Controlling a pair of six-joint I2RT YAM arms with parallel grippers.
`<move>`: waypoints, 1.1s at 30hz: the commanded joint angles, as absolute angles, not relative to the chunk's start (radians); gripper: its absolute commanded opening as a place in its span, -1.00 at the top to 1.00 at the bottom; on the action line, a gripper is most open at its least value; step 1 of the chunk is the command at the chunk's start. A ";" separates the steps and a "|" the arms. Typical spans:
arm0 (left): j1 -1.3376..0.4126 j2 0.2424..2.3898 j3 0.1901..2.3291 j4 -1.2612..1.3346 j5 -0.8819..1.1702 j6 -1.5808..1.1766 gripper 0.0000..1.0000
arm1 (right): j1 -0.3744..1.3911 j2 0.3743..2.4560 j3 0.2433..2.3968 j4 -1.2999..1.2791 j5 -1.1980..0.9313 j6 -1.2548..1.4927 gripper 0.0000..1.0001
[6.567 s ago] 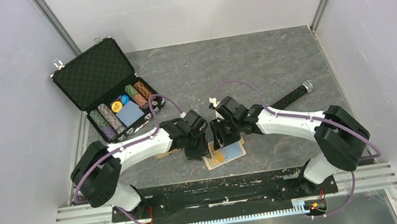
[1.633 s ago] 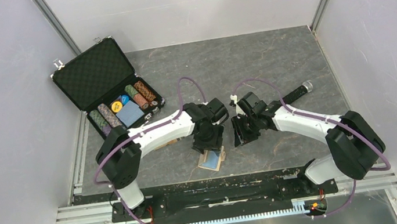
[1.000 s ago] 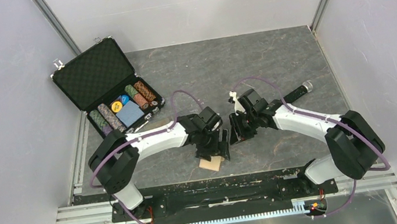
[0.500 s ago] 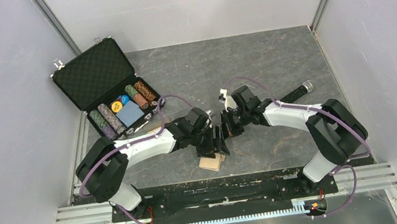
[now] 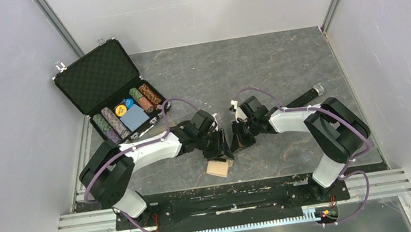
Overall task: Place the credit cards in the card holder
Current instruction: Close the card holder at the center of the board.
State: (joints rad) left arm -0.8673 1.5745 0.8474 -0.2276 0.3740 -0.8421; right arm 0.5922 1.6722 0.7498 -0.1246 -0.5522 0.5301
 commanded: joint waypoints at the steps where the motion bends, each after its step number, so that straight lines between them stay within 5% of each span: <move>1: -0.867 1.601 0.866 -0.187 0.400 -0.847 0.23 | 0.591 1.674 0.762 -0.148 -0.502 0.506 1.00; 11: -0.868 1.638 0.909 -0.210 0.397 -0.826 0.91 | 0.590 1.685 0.765 -0.149 -0.520 0.502 1.00; 17: -0.868 1.592 0.930 -0.278 0.376 -0.809 0.95 | 0.590 1.675 0.770 -0.160 -0.517 0.498 1.00; 18: -0.868 1.583 0.932 -0.286 0.376 -0.807 0.93 | 0.589 1.666 0.773 -0.169 -0.512 0.494 1.00; 22: -0.868 1.531 0.928 -0.314 0.369 -0.805 0.19 | 0.589 1.613 0.806 -0.253 -0.462 0.457 1.00; 25: -0.868 1.464 0.915 -0.316 0.351 -0.817 -0.12 | 0.589 1.573 0.837 -0.308 -0.436 0.434 1.00; 33: -0.857 1.319 0.865 -0.342 0.296 -0.826 -0.18 | 0.590 1.526 0.916 -0.337 -0.450 0.423 1.00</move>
